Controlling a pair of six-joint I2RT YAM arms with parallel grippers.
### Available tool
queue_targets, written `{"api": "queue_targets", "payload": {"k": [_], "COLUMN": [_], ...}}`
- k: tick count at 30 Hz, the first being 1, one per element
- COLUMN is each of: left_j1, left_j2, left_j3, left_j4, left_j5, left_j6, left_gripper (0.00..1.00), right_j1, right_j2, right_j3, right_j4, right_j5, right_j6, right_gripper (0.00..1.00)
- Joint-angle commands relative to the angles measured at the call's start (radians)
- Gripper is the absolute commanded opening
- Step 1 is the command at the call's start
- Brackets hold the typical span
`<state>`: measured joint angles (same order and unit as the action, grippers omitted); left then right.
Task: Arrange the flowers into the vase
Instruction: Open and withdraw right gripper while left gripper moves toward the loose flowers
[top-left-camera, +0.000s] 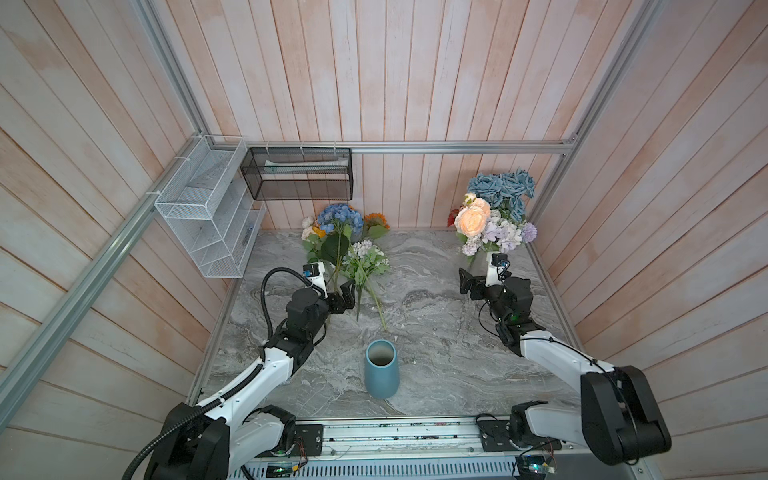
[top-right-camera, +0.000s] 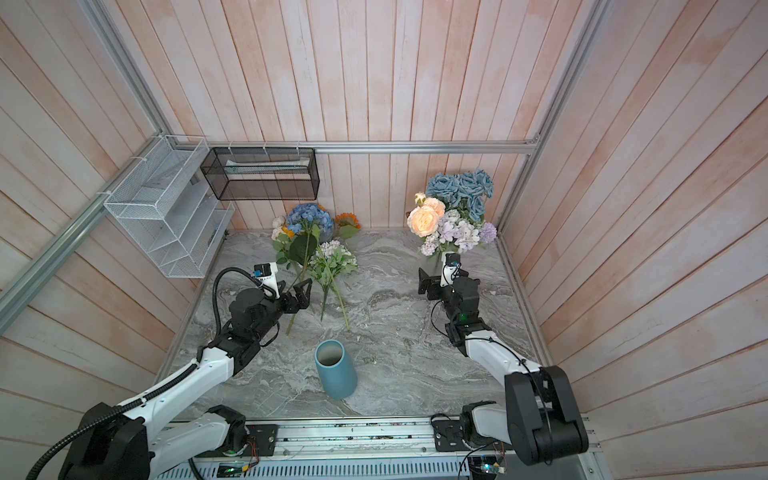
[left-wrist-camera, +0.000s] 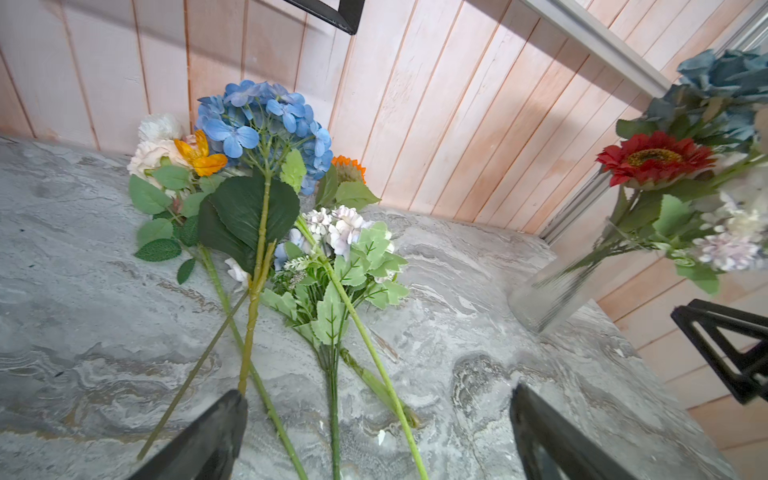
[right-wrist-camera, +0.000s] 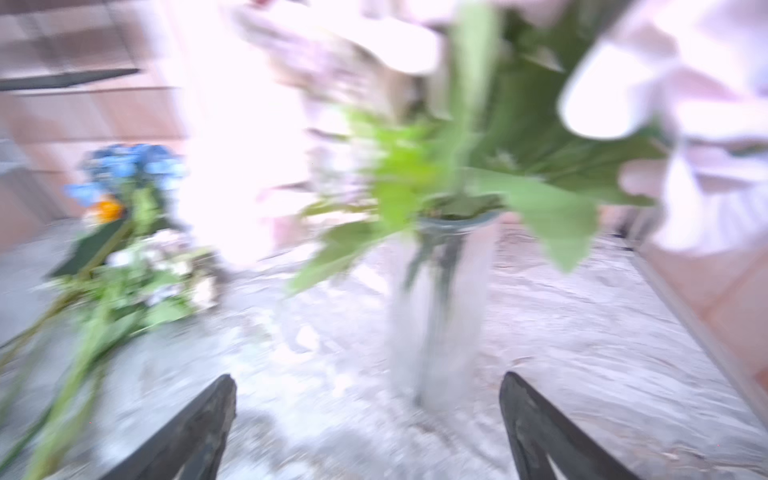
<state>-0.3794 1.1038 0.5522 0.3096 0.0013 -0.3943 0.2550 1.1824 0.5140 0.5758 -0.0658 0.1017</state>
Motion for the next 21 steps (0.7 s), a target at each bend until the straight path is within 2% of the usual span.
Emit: {"api": "queue_targets", "payload": {"k": [1, 6, 10, 14, 21], "left_j1": [0.006, 0.002, -0.016, -0.037, -0.082], "left_j2": [-0.015, -0.045, -0.082, -0.113, -0.153], "left_j3": [0.035, 0.031, 0.005, -0.016, -0.035], "left_j4": [-0.076, -0.16, -0.212, -0.254, -0.306], "left_j5": [0.079, 0.147, 0.172, 0.175, 0.169], "left_j6": [-0.04, -0.08, -0.11, -0.131, -0.165], "left_gripper": [1.0, 1.0, 1.0, 1.0, 1.0], "right_j1": [0.095, 0.309, 0.505, 0.651, 0.828], "right_j2": [-0.15, -0.374, -0.483, -0.504, -0.405], "right_j3": [-0.048, -0.118, -0.138, -0.159, -0.166], "right_j4": [-0.167, -0.171, -0.187, -0.181, -0.109], "right_j5": [-0.132, -0.191, -0.165, -0.152, -0.131], "right_j6": [-0.006, 0.032, 0.032, 0.008, -0.008], "right_gripper": [0.98, 0.98, 0.98, 0.98, 0.98]}}
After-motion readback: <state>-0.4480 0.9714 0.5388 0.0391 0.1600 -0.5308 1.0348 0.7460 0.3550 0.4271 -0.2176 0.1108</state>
